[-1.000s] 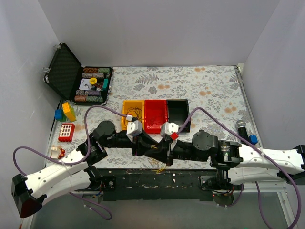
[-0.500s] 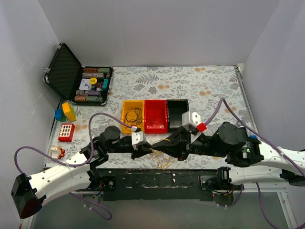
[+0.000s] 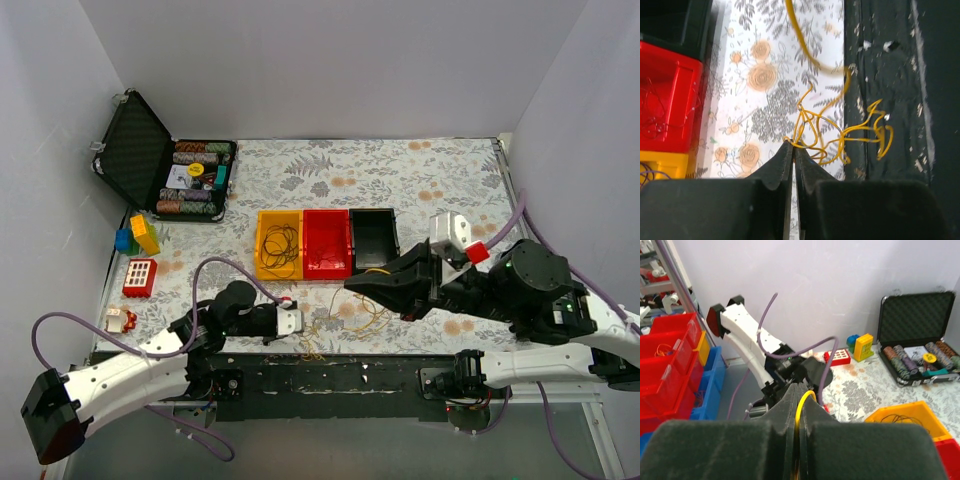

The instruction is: Untangle the cables

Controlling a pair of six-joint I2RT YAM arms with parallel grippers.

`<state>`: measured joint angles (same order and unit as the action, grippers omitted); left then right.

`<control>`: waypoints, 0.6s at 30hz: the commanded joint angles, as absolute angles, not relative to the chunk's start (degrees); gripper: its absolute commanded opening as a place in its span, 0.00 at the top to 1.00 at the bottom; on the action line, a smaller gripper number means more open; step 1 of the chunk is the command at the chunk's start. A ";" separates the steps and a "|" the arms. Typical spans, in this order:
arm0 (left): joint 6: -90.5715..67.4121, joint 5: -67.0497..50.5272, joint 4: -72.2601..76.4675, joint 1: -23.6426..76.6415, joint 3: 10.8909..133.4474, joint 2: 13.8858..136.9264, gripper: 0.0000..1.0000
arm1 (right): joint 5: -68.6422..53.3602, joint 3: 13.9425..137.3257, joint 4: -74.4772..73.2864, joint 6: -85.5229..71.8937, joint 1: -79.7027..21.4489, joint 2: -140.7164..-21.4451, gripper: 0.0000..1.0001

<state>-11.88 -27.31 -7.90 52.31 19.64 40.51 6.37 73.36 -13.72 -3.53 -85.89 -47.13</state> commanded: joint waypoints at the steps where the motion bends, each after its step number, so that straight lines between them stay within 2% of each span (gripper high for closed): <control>1: -2.12 -23.38 -12.21 52.38 16.53 37.19 1.00 | 8.61 79.70 -14.85 -0.18 -86.04 -46.23 0.99; 14: 11.51 -13.10 -22.94 52.38 9.14 25.15 1.00 | 19.24 94.03 -21.18 10.27 -86.05 -46.23 0.99; 18: 9.85 -13.01 -23.12 52.38 10.01 23.21 1.00 | 24.24 92.47 -20.57 12.57 -86.04 -47.54 0.99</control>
